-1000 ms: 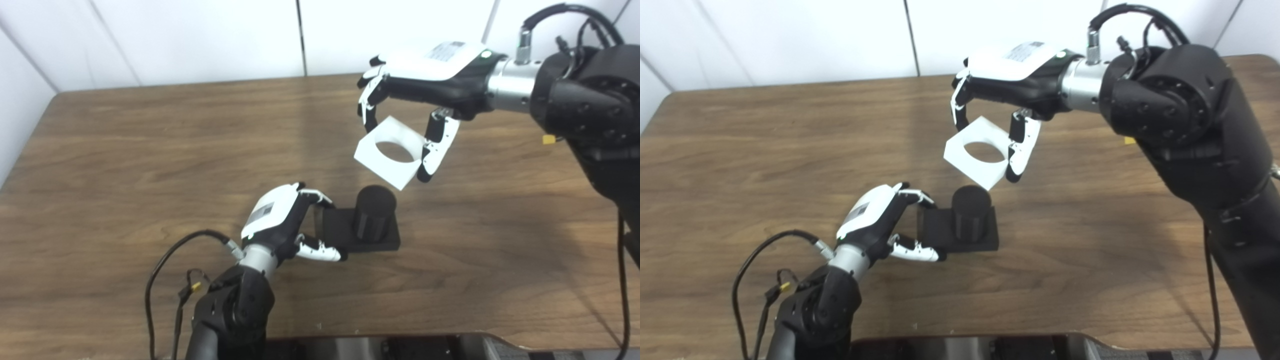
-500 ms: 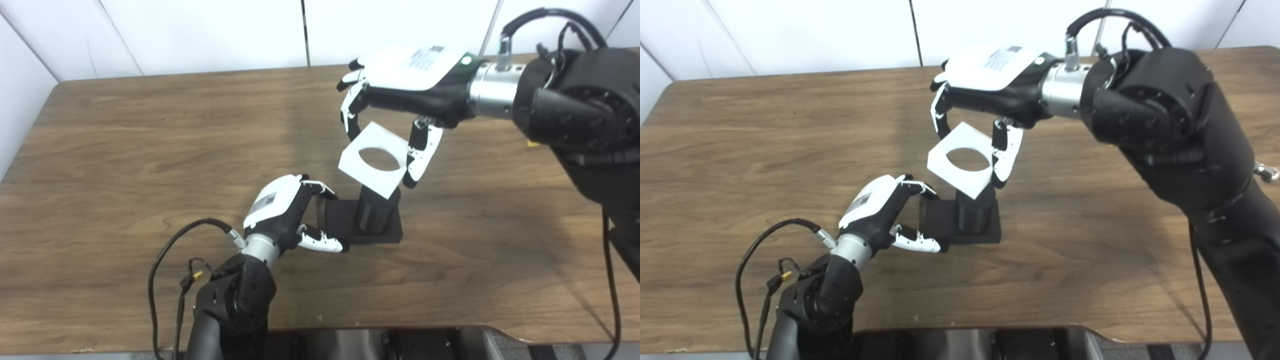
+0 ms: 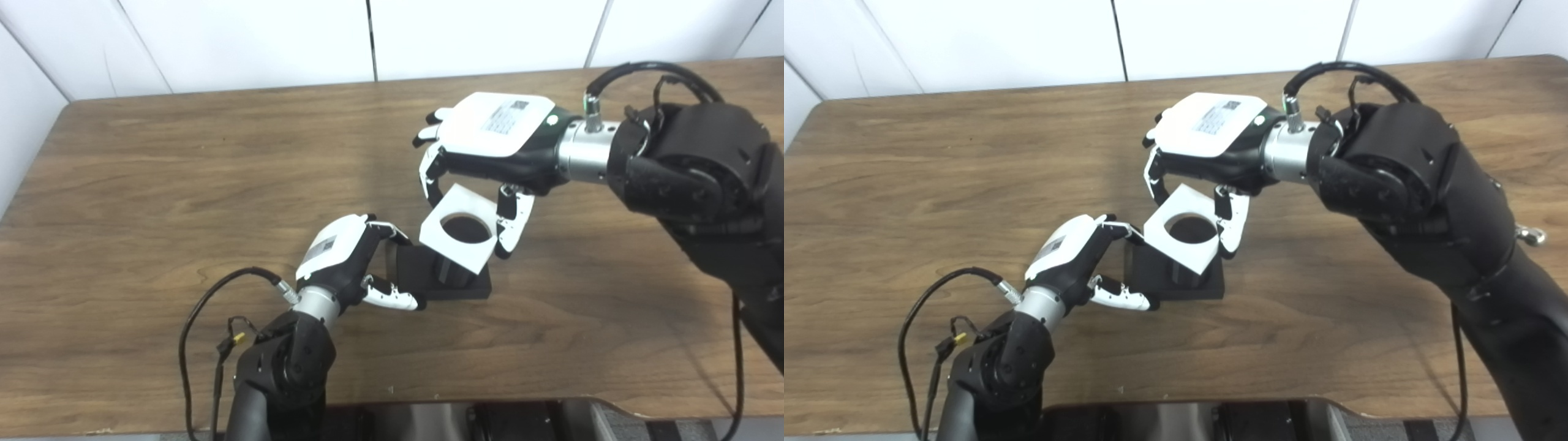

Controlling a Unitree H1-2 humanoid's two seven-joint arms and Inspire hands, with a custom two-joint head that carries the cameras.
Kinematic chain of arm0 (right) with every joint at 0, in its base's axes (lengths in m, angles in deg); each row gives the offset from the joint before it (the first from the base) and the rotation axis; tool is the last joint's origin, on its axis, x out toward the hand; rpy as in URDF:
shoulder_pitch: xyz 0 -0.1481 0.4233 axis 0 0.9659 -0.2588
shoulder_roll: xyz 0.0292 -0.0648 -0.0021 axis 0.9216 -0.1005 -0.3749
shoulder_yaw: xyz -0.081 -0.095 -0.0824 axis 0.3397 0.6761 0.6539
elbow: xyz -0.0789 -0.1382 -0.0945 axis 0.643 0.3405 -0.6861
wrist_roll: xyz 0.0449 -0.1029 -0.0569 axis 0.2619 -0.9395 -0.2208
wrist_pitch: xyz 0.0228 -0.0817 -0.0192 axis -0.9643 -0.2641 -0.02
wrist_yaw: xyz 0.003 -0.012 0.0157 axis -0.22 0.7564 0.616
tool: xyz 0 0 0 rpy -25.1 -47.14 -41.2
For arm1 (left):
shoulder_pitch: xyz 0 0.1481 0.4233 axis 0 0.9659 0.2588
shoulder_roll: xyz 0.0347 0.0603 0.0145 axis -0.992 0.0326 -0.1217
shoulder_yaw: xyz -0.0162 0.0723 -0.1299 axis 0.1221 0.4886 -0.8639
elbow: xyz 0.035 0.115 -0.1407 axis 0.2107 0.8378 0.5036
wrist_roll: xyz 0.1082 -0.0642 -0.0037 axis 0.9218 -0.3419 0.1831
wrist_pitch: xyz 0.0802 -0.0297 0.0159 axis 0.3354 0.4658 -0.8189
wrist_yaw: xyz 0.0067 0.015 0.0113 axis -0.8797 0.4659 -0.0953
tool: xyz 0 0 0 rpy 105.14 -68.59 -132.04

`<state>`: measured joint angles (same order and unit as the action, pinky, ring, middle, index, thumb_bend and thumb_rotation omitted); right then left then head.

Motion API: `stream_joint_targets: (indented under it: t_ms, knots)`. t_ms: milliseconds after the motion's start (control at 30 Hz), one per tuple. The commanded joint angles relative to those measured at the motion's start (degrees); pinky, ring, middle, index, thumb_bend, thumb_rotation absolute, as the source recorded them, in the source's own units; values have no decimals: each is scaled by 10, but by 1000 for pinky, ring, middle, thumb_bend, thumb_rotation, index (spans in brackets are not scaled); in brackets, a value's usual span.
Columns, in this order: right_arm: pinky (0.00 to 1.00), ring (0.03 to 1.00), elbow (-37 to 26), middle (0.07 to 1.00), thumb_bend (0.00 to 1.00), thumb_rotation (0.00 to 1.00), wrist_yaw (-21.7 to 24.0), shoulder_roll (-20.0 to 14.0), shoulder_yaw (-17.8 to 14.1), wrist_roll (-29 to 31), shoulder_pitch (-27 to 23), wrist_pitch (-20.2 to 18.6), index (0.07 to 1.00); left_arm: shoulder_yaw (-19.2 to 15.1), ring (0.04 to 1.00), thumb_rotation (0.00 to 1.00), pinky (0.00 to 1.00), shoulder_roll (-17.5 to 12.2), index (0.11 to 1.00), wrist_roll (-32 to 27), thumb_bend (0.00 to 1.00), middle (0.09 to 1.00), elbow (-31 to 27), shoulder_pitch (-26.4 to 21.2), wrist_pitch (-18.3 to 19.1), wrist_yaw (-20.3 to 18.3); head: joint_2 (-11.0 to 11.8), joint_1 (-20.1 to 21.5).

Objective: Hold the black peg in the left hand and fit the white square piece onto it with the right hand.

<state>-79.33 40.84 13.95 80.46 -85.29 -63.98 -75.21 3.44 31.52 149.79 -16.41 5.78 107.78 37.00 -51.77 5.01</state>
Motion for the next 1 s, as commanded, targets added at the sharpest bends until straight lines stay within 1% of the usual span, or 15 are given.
stream_joint_targets:
  t_ms: [0, 500, 633, 967]
  knots:
    - [1000, 933, -6, 766, 525, 135, -14, 0, -11, -5, -15, 11, 481, 0, 982, 67, 1000, -1, 491, 5, 502, 841, -18, -14, -2, -2, -2, 2]
    - [1000, 935, -9, 775, 525, 134, -20, 7, -20, -16, 22, 19, 482, -7, 991, 67, 1000, -3, 491, -2, 501, 863, -16, -6, -2, -2, -1, 10]
    - [1000, 937, -4, 778, 525, 134, -19, 6, -20, -22, 25, 23, 482, -8, 992, 67, 1000, 2, 491, -2, 501, 862, -20, -4, -1, -3, 4, 14]
    - [1000, 943, 18, 786, 524, 133, -34, 8, -29, -28, 36, 30, 483, -4, 987, 69, 1000, 7, 491, 12, 500, 858, -31, 1, -1, -12, 13, 8]
